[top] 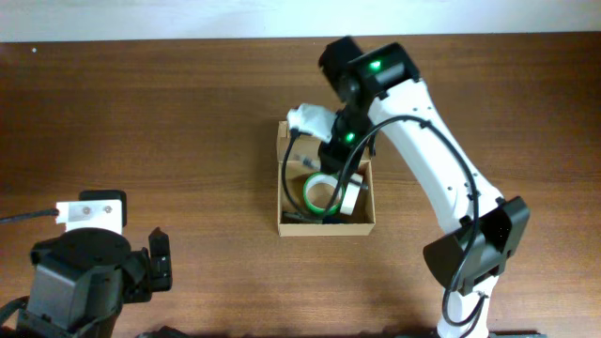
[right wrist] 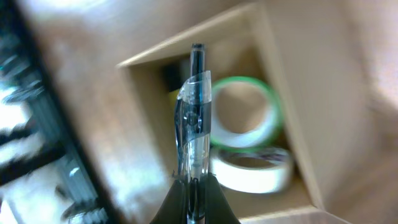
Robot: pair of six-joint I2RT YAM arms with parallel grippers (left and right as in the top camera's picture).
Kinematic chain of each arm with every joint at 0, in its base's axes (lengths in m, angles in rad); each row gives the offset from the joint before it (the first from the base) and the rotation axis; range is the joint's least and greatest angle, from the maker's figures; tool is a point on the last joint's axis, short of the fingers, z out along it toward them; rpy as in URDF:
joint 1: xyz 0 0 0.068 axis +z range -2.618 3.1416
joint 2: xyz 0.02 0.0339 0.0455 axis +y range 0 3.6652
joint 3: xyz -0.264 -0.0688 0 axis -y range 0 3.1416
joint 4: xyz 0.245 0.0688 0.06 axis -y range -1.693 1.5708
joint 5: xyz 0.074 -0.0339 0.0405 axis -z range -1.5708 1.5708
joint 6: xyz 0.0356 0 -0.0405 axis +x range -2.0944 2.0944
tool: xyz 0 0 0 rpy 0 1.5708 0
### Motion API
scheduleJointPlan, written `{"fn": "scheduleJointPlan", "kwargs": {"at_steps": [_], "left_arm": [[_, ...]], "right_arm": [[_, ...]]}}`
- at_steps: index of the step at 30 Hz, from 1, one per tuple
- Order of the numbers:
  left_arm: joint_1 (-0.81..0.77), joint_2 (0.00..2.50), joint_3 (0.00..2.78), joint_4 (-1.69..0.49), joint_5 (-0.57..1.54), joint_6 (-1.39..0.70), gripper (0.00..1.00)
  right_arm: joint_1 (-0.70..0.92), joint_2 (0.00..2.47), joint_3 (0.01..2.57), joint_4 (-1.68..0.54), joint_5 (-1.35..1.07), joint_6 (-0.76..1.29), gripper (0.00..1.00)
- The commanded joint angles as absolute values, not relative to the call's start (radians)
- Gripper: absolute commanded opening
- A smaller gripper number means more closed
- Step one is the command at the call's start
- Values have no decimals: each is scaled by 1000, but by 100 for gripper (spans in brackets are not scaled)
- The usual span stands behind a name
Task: Pack container
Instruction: 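Carry the clear pen into the box and release it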
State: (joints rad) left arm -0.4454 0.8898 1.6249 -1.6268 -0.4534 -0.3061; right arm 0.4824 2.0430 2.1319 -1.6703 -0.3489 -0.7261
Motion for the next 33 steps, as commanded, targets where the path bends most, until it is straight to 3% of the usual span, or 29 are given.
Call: {"fn": "scheduleJointPlan", "kwargs": {"at_steps": [1,6,12,21,33], "left_arm": [[-441,887,1622,-1636,-468,-291,100],[-441,887,1622,-1637,-467,-291,99],[-441,887,1622,-1636,-459,-291,99],[-441,887,1622,-1636,-422,-291,99],[-441,887,1622,-1636,-396,-291,100]], "right_arm": [[498,2018,2138,-1699,-463,-885,4],[496,2018,2052,-1699,-616,-1037,4],[496,2019,1879,-1671,-624,-1131,4],[484,2019,1679,-1557,-624,-1129,4],[423,2019,1646,-1514,-637,-1110,4]]}}
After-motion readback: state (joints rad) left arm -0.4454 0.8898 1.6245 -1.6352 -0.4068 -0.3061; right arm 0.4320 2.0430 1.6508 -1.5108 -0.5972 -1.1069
